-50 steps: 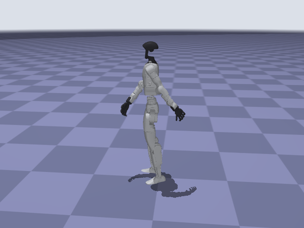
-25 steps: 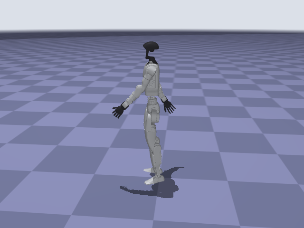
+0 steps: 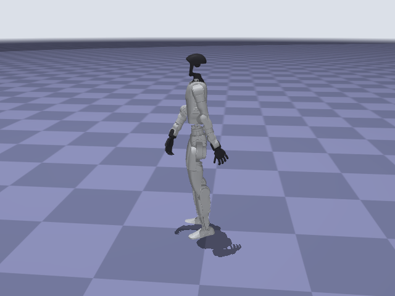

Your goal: Upper body actions

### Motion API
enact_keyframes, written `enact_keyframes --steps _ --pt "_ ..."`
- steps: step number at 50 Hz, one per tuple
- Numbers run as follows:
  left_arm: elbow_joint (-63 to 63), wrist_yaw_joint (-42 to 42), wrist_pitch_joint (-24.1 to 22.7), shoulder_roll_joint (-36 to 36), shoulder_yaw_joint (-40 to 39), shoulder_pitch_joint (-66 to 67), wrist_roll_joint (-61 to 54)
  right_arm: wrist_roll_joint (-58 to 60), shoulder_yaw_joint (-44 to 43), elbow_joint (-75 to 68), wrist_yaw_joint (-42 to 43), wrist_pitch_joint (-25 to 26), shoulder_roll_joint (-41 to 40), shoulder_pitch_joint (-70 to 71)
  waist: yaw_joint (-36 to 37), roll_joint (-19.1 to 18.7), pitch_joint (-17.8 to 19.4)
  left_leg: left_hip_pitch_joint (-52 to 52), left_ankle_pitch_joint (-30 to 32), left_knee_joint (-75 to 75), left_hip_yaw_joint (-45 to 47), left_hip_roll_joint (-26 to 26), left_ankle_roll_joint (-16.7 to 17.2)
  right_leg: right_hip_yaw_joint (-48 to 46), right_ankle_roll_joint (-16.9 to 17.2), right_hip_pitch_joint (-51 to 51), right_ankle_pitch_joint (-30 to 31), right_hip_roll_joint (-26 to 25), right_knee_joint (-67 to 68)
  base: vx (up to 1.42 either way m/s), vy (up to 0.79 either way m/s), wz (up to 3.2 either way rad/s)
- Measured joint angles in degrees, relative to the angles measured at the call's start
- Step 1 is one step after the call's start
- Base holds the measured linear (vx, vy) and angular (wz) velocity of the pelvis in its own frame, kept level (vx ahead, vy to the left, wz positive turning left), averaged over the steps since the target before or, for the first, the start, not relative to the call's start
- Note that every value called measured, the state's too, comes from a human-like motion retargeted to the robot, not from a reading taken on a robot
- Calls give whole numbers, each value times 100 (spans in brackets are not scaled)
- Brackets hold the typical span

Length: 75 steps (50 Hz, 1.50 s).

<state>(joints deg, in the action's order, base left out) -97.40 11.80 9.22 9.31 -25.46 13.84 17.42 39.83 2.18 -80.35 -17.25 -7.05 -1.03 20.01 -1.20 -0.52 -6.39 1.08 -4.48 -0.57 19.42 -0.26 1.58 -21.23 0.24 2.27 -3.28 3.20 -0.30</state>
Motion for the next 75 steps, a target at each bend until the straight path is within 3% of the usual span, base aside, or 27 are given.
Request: enact_keyframes --steps 7,12,17,23,27,37,40,46,50,55,58,63,70,73,75 --pt "0 -19 234 185 -731 1117 -252 -374 213 827 -136 -653 -196 240 26 10 -23 12 1 14 -43 4 2 -64 10 1 -20 2 7 0 0 0" --pt "0 15 283 57 -551 799 -513 -148 164 328 53 -481 -102 -133 -58 58 -44 25 2 4 -102 -11 -16 -166 10 -39 -22 7 -19 0 0 0" --pt "0 -169 32 -181 161 -386 -926 301 -353 -1033 646 111 249 -679 -49 132 -53 60 12 -34 -205 -37 -44 -291 15 -114 -28 20 -60 0 0 4" --pt "552 -279 -420 -677 738 -2112 -805 432 -1145 -1705 969 1617 936 -1935 73 244 -43 163 37 -109 -333 -74 -66 -455 50 -201 -43 70 -111 0 0 3" --pt "1294 38 -745 -985 1124 -2870 -716 359 -1558 -1705 1247 1913 1263 -2763 68 313 -30 227 57 -143 -439 -106 -69 -541 74 -230 -50 115 -128 0 0 10" --pt "2426 -218 -1437 -1188 1461 -3281 -1087 -247 -1952 -1705 1901 1767 1611 -3309 131 231 29 185 13 -169 -159 -41 -56 -394 93 -152 33 115 -93 -2 2 -25" --pt "2178 -124 -1281 -1123 1280 -3061 -894 -651 -1797 -1705 1945 1759 1492 -2999 205 185 37 165 1 -165 -128 -43 -67 -360 92 -131 41 117 -72 -1 2 -6" --pt "1120 -119 -788 -715 916 -2169 -340 -541 -987 -1705 1489 1072 1020 -1717 126 90 34 120 20 -101 -241 -87 -101 -368 75 -106 34 129 -35 0 1 11" --pt "352 -253 -374 -370 531 -1238 -110 -247 -440 -1693 890 420 579 -518 136 24 99 7 -2 -55 -89 -72 -97 -168 37 -49 78 93 2 -1 -1 -34" --pt "0 -137 178 -165 43 167 -241 -432 -90 -488 -247 -163 -88 239 27 -46 182 -103 -45 -10 145 -21 -69 109 3 62 123 37 59 0 -2 -42" --pt "0 -12 268 -194 -241 800 -222 -795 104 184 -628 -429 -383 426 -61 -84 187 -117 -67 -1 243 17 -51 219 -1 124 137 5 80 0 -1 -30" --pt "0 -26 284 -234 -423 1088 -213 -798 305 601 -437 -776 -437 444 -148 -90 188 -125 -76 2 263 36 -46 249 1 141 139 -9 88 0 0 0" --pt "87 -247 113 -277 -1 -49 -535 161 124 -588 333 -228 99 -93 -83 -2 114 -73 -48 -1 162 -4 -69 69 11 75 123 31 35 0 0 0" --pt "346 -210 56 -398 204 -849 -526 372 -170 -1584 758 253 483 -435 35 50 112 -48 -34 -22 80 -18 -80 -30 26 13 98 55 18 1 0 24" --pt "556 -83 12 -472 345 -1407 -465 370 -336 -1705 876 907 765 -922 122 102 154 -43 -27 -40 7 -34 -87 -109 33 -46 77 73 4 1 -2 31"
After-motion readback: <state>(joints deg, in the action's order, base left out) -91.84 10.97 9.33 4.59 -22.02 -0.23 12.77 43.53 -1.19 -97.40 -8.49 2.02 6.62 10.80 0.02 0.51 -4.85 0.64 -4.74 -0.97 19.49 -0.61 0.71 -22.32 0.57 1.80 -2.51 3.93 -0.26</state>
